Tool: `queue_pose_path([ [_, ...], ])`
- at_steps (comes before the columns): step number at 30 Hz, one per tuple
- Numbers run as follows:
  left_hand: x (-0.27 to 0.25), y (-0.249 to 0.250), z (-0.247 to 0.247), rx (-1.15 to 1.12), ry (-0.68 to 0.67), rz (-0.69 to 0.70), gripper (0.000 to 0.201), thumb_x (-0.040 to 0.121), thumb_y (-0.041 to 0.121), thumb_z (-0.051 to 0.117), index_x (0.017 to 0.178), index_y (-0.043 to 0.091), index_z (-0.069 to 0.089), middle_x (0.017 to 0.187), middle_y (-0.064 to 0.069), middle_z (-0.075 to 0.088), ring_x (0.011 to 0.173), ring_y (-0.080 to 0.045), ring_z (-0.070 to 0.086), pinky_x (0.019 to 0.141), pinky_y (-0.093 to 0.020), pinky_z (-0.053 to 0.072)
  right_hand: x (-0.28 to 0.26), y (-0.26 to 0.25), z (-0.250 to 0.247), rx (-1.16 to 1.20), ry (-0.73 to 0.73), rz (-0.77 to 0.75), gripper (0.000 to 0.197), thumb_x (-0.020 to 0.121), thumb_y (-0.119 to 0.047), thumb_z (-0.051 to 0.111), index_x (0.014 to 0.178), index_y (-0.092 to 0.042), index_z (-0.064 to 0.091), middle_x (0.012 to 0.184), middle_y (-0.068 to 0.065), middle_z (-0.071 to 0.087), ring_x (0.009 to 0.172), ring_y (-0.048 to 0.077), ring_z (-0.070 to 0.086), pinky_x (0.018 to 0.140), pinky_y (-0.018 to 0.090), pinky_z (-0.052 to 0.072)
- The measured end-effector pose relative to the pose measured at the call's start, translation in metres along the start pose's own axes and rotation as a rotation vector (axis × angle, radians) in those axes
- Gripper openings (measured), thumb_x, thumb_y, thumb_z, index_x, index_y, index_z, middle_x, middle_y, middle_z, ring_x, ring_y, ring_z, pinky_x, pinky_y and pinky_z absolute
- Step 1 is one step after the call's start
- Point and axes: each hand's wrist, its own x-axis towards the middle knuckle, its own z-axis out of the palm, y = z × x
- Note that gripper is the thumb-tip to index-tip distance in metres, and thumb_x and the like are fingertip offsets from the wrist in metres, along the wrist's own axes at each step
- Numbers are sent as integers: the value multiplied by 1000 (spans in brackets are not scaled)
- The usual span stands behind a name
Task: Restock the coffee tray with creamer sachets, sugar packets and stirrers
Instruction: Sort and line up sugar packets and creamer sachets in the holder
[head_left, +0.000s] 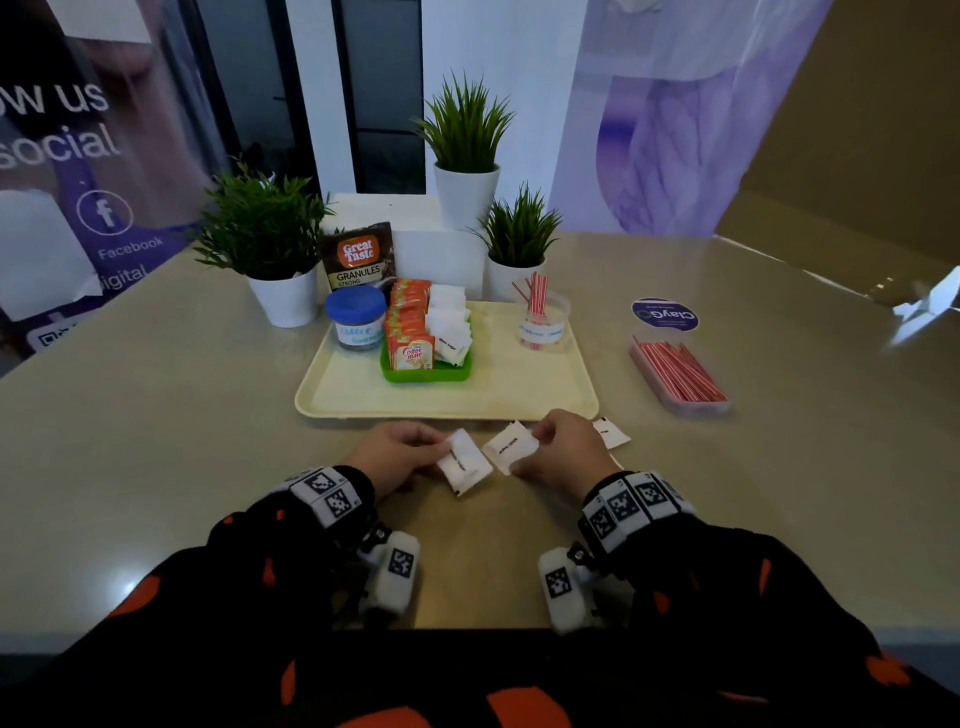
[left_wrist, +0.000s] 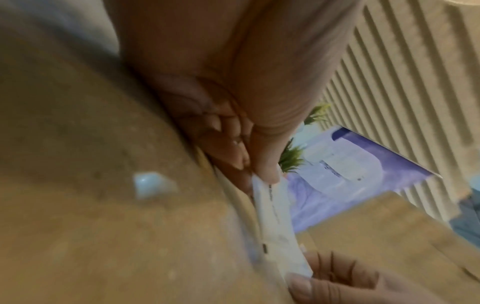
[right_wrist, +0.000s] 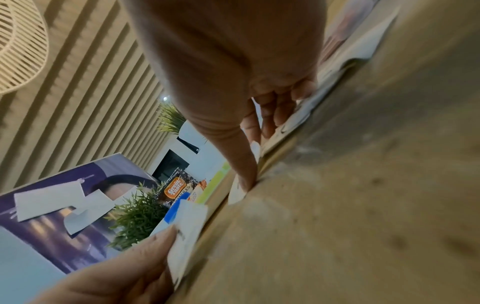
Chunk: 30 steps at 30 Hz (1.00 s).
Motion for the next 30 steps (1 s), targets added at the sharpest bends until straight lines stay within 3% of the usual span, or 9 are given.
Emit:
queue_pose_path([
  [4, -3, -3, 0, -152, 12, 33, 8, 94, 18, 68, 96, 11, 68, 84, -7, 74, 61, -8, 63, 49, -18, 47, -2, 7, 11, 219, 102, -42, 19, 73, -18, 79, 80, -11, 62, 77, 0, 64, 76, 18, 60, 66, 31, 50],
  [6, -3, -4, 0, -232, 21, 36, 5, 97, 17, 64, 95, 12, 64, 88, -12, 75, 62, -10, 67, 48, -18, 49, -3, 6, 15, 362, 132, -85, 16, 78, -16, 77, 76, -11, 62, 72, 0, 63, 70, 14, 57, 64, 27, 46],
  [9, -2, -7, 0, -317, 24, 45, 7, 99, 19, 60, 96, 13, 59, 95, -19, 76, 73, -21, 73, 48, -20, 50, -2, 4, 26, 551, 151, -131, 18, 79, -14, 77, 74, -11, 60, 69, 2, 62, 66, 13, 55, 65, 31, 48],
  [11, -1, -8, 1, -345, 30, 51, 9, 100, 20, 59, 99, 12, 57, 96, -23, 75, 76, -25, 72, 48, -21, 50, -4, 4, 34, 583, 147, -120, 20, 77, -18, 80, 77, -14, 60, 72, 3, 65, 67, 13, 57, 66, 31, 50],
  [15, 0, -9, 1, -379, 54, 49, 11, 101, 23, 57, 97, 14, 53, 94, -22, 75, 65, -18, 71, 44, -22, 50, -4, 1, 39, 566, 141, -84, 40, 68, -32, 90, 86, -16, 59, 78, 3, 67, 68, 12, 59, 67, 33, 52],
  [18, 1, -9, 1, -389, 57, 37, 10, 101, 22, 57, 98, 15, 52, 90, -18, 76, 66, -17, 72, 49, -21, 54, 0, 0, 42, 480, 147, -73, 40, 64, -28, 90, 86, -18, 59, 79, 3, 70, 73, 16, 64, 71, 36, 54],
  [25, -1, -11, 1, -363, 25, 65, 14, 97, 9, 63, 110, 9, 60, 98, -14, 75, 74, -14, 73, 62, -18, 57, -7, -4, 53, 587, 110, -94, 15, 77, -9, 72, 88, -19, 70, 85, 1, 73, 86, 22, 70, 77, 39, 59],
  [28, -3, -12, 1, -340, -10, 90, 12, 95, 6, 65, 106, 6, 68, 89, -10, 75, 74, -14, 71, 69, -21, 59, -9, -3, 52, 703, 129, -128, 16, 76, -14, 63, 86, -17, 75, 84, 5, 75, 80, 19, 67, 79, 51, 58],
  [30, -4, -11, 3, -337, -16, 104, 11, 93, 5, 67, 103, 4, 70, 82, -8, 74, 69, -12, 69, 68, -20, 59, -9, -3, 52, 729, 133, -142, 25, 77, -20, 59, 92, -18, 78, 88, 3, 76, 85, 19, 69, 83, 51, 58],
])
